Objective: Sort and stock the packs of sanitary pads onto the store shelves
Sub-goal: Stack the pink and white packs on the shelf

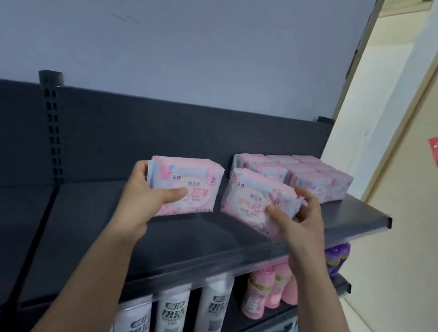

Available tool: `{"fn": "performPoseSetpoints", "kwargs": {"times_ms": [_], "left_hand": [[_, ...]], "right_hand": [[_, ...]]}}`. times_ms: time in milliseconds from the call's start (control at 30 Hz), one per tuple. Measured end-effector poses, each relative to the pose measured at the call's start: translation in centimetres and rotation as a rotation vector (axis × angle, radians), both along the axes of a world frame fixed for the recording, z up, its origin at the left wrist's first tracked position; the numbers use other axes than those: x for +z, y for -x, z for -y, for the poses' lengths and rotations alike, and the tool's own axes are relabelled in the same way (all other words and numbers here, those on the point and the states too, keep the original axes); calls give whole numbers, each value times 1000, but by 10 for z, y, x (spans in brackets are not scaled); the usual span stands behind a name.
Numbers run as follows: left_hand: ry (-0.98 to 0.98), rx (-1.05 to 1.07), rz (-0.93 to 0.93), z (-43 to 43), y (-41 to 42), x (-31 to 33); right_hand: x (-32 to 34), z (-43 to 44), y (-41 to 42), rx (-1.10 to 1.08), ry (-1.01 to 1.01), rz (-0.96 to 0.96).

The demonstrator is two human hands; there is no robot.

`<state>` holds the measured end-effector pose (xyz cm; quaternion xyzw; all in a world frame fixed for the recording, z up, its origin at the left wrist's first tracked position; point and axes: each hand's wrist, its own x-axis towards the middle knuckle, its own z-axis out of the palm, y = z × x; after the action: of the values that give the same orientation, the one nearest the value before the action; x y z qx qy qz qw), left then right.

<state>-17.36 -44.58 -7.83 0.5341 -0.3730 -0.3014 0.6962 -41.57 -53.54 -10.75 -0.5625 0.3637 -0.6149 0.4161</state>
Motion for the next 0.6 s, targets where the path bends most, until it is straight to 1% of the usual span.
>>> {"fn": "performPoseSetpoints", "kwargs": {"times_ms": [167,367,467,600], "left_hand": [[33,55,47,65,28,-2],[-12,114,119,141,74,-3],[-45,127,141,172,95,0],[-83,139,119,197,115,3]], "right_hand": [[-19,61,40,86,-75,-97],[-20,128,93,297,-109,-268],[-15,158,116,359,-115,-307],[-18,189,139,510,-131,-324]]}}
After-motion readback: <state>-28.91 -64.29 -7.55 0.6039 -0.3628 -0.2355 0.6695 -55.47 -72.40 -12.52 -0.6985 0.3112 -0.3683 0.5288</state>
